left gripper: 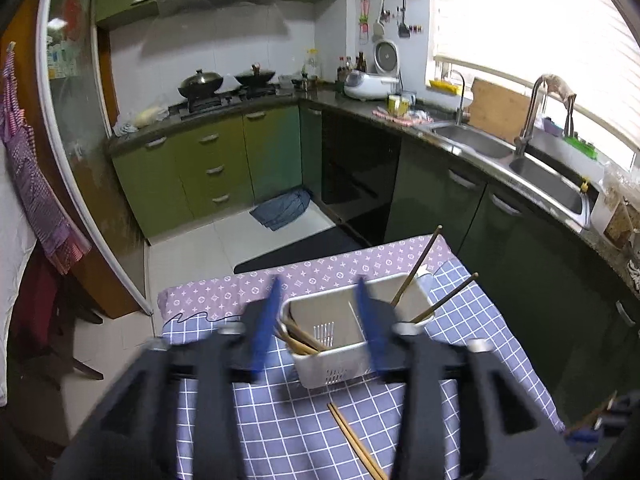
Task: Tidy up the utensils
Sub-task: 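Open the left tool over the white holder while the right tool carries its chopstick, then lower the chopstick into the white holder and open the right tool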
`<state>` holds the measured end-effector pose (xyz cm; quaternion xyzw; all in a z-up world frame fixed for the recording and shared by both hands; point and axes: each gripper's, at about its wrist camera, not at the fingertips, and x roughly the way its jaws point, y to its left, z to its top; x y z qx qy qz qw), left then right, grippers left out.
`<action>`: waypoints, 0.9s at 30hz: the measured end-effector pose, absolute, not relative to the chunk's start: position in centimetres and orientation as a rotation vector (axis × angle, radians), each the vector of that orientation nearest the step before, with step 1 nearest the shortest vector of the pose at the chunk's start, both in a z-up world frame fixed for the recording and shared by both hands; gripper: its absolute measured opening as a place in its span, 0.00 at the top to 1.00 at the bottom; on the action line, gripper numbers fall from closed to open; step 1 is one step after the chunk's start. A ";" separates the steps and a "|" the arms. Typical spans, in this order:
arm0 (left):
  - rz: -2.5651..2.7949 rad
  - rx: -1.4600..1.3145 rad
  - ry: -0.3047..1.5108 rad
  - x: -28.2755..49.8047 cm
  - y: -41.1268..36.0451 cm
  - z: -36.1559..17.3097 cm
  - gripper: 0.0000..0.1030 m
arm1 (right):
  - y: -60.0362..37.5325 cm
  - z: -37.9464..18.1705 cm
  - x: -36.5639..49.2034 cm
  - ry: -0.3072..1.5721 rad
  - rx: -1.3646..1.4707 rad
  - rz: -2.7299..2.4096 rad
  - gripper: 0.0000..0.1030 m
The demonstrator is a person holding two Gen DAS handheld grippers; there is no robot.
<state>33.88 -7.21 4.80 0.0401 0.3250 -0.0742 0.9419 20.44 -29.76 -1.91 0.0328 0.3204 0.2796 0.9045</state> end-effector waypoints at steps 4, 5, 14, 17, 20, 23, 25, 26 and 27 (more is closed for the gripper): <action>-0.147 0.083 0.613 30.8 -5.7 6.0 0.56 | -29.1 1.8 22.1 0.585 0.048 0.553 0.93; -0.146 0.080 0.607 30.1 -5.4 6.1 0.55 | -28.9 3.0 22.7 0.558 0.050 0.542 0.93; -0.148 0.055 0.643 24.5 -1.3 5.5 0.50 | -26.1 10.6 30.4 0.378 0.093 0.434 0.93; -0.146 0.054 0.662 23.7 -0.6 4.9 0.48 | -25.0 10.3 34.2 0.407 0.095 0.387 0.93; -0.159 0.062 0.691 23.2 -0.4 4.0 0.48 | -23.6 7.3 38.1 0.535 0.083 0.369 0.93; -0.172 0.063 0.720 23.1 -0.6 3.2 0.48 | -22.8 4.4 39.6 0.604 0.063 0.370 0.93; -0.178 0.064 0.736 23.2 -0.6 2.6 0.48 | -22.3 2.8 40.0 0.643 0.043 0.375 0.93; -0.180 0.064 0.744 23.4 -0.8 2.4 0.48 | -22.0 2.3 40.1 0.656 0.030 0.383 0.93; -0.183 0.065 0.753 23.6 -1.0 2.1 0.48 | -21.9 2.0 39.9 0.655 0.027 0.388 0.89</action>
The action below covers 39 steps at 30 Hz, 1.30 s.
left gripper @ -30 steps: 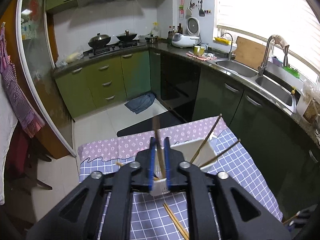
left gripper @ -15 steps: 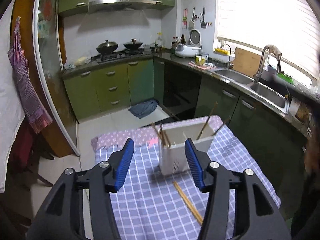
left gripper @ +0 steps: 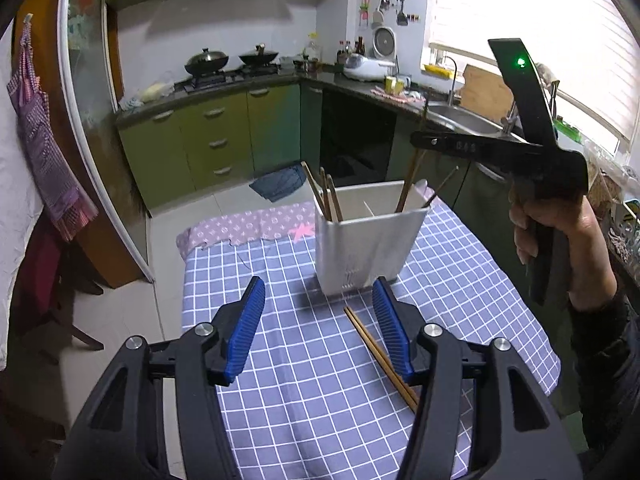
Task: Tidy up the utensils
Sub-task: 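Lower the chopstick into the white holder and open the right tool, then grasp one of the last two chopsticks with the left tool and lift it upright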
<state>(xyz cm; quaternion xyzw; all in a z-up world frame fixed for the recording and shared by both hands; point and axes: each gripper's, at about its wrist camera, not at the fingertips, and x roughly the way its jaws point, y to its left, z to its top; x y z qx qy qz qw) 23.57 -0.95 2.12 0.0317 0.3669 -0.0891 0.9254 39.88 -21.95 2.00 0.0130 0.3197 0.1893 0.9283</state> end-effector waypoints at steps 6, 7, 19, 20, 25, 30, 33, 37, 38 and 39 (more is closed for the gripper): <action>-0.192 0.080 0.810 24.3 -2.6 0.3 0.44 | -23.5 3.5 34.5 0.540 0.031 0.432 0.81; -0.194 0.082 0.824 24.4 -2.8 -0.3 0.44 | -23.8 3.8 33.1 0.531 0.033 0.451 0.81; -0.191 -0.085 1.351 30.0 -6.2 -13.8 0.63 | -27.5 -7.0 25.1 0.792 -0.100 0.461 0.77; -0.176 -0.101 1.380 30.4 -6.4 -14.8 0.64 | -27.9 -7.8 25.2 0.812 -0.091 0.460 0.77; -0.113 -0.101 1.419 31.8 -7.6 -16.4 0.72 | -29.8 -10.9 25.0 0.864 -0.051 0.459 0.77; -0.069 -0.096 1.443 32.8 -8.2 -16.9 0.73 | -31.3 -11.1 25.4 0.868 -0.032 0.463 0.70; -0.051 -0.084 1.453 33.0 -8.8 -17.2 0.73 | -31.9 -11.1 25.3 0.867 -0.020 0.462 0.70; -0.034 -0.067 1.476 33.3 -9.3 -18.0 0.74 | -32.2 -10.7 25.2 0.865 -0.009 0.462 0.70; -0.028 -0.060 1.485 33.4 -9.4 -18.2 0.74 | -32.3 -10.7 25.2 0.866 -0.007 0.461 0.70; -0.026 -0.063 1.489 33.5 -9.4 -18.3 0.74 | -32.4 -10.8 25.2 0.867 -0.006 0.459 0.70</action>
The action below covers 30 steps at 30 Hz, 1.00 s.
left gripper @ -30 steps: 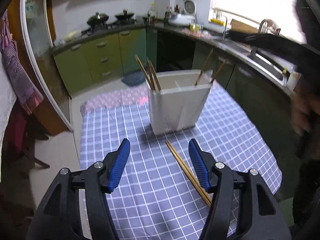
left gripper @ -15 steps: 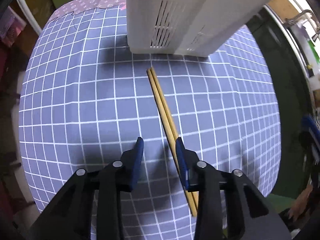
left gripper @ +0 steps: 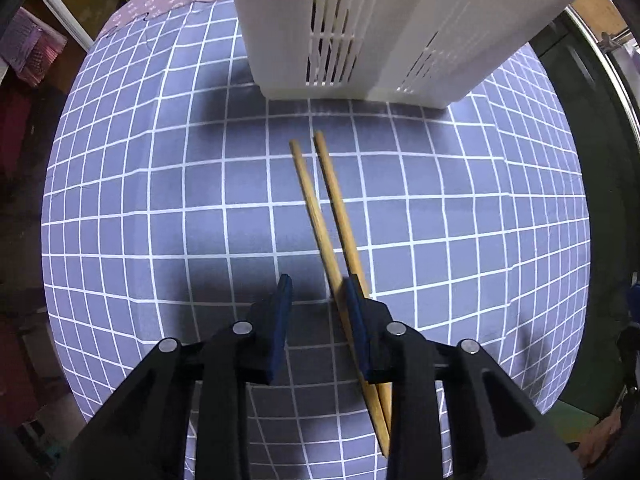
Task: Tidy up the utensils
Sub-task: 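Grasp one of the last two chopsticks with the left tool and lift it upright, then grasp the last chopstick with the right tool while the left tool holds its chopstick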
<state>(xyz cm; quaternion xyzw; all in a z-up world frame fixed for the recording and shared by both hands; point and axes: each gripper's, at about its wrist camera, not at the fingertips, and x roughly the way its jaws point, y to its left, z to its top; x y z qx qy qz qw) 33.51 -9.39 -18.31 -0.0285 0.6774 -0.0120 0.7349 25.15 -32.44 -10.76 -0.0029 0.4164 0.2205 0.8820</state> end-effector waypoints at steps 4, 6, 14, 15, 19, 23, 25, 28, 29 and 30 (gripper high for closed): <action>-0.014 -0.052 1.490 34.3 -10.0 -18.6 0.74 | -32.5 -10.9 25.1 0.873 -0.005 0.458 0.70; -0.016 -0.045 1.488 35.0 -10.2 -18.7 0.82 | -32.4 -10.9 25.0 0.875 -0.005 0.460 0.70; -0.065 -0.054 1.487 34.5 -8.5 -18.3 0.94 | -32.6 -11.1 25.1 0.895 0.000 0.459 0.70; -0.067 -0.055 1.477 34.2 -8.2 -18.0 0.94 | -32.5 -11.2 25.1 0.901 -0.001 0.460 0.70; -0.098 -0.052 1.393 33.2 -7.2 -15.7 0.94 | -32.0 -11.6 25.3 0.920 -0.010 0.467 0.70; -0.133 -0.053 1.306 31.3 -6.3 -12.7 0.94 | -30.9 -11.9 25.7 0.948 -0.028 0.484 0.70; -0.143 -0.055 1.271 29.9 -5.8 -11.5 0.94 | -29.9 -12.2 26.2 0.977 -0.033 0.509 0.67; -0.159 -0.055 1.199 28.1 -4.7 -9.2 0.94 | -28.2 -12.6 26.7 1.008 -0.059 0.537 0.66; -0.164 -0.053 1.178 27.5 -4.5 -8.6 0.94 | -27.4 -12.7 26.9 1.018 -0.070 0.549 0.66; -0.167 -0.056 1.155 26.8 -4.3 -8.0 0.94 | -26.7 -12.9 27.1 1.028 -0.079 0.559 0.66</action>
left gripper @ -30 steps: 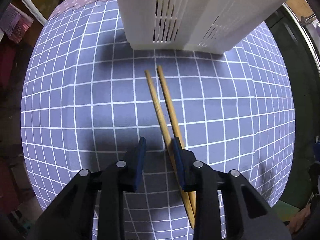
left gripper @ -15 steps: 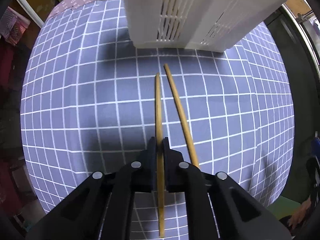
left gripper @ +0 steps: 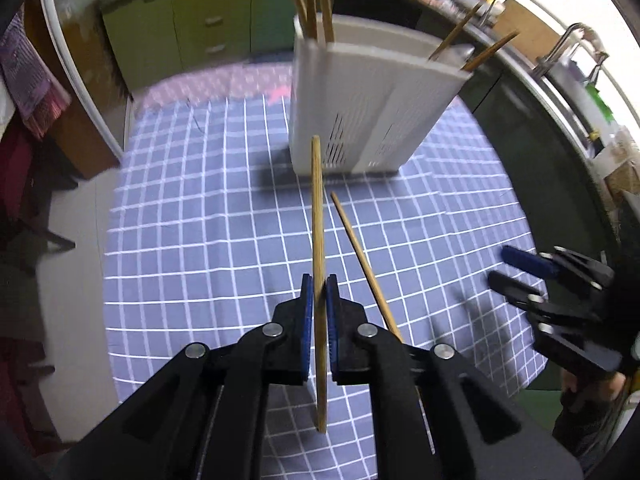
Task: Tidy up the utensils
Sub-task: 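Grasp the last chopstick with the right tool while the left tool holds its chopstick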
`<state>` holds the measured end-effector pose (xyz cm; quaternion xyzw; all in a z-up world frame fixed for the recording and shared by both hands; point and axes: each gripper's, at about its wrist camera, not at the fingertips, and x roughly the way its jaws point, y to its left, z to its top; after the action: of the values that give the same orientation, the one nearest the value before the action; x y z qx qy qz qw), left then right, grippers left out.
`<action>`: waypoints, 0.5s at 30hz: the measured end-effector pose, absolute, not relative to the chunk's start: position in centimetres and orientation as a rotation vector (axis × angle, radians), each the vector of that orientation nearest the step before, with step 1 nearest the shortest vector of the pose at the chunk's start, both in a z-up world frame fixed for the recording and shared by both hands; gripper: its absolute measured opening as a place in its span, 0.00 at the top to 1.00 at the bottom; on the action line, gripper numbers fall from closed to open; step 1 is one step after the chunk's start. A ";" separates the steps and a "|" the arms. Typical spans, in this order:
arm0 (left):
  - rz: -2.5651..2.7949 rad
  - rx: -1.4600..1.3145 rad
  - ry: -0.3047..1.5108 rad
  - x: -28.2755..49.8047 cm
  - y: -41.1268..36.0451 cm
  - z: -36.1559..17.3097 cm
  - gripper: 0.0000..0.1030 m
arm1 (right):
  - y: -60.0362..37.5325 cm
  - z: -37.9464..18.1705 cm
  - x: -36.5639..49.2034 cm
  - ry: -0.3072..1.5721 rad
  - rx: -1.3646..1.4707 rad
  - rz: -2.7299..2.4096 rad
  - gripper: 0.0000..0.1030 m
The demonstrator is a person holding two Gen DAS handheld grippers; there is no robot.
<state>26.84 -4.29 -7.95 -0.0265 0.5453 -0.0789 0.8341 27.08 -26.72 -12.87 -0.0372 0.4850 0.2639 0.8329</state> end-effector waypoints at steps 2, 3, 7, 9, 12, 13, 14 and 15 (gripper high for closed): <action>-0.179 -0.068 1.118 25.6 -3.1 -6.9 0.94 | -25.3 -13.2 27.6 1.050 -0.101 0.579 0.66; -0.184 -0.069 1.095 25.0 -2.8 -6.3 0.94 | -24.4 -13.4 27.9 1.065 -0.116 0.586 0.66; -0.191 -0.045 1.015 22.9 -2.4 -4.9 0.94 | -20.6 -14.9 29.3 1.151 -0.166 0.634 0.67; -0.197 -0.031 0.990 22.1 -2.6 -4.4 0.94 | -18.8 -16.1 30.3 1.209 -0.202 0.635 0.76; -0.207 -0.011 0.961 21.3 -2.7 -4.1 0.94 | -17.0 -17.9 31.9 1.286 -0.254 0.596 0.78; -0.209 0.001 0.949 21.0 -2.9 -3.9 0.94 | -16.7 -18.3 32.4 1.303 -0.266 0.582 0.78; -0.214 0.013 0.940 20.8 -3.0 -3.9 0.94 | -16.5 -18.6 32.7 1.314 -0.275 0.573 0.78; -0.218 0.019 0.934 20.5 -3.0 -3.8 0.94 | -16.1 -19.0 33.3 1.330 -0.283 0.557 0.78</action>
<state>20.50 -3.00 -3.76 0.0091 0.4493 -0.1048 0.8872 33.32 -16.11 -19.00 -0.1290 0.6067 0.2541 0.7421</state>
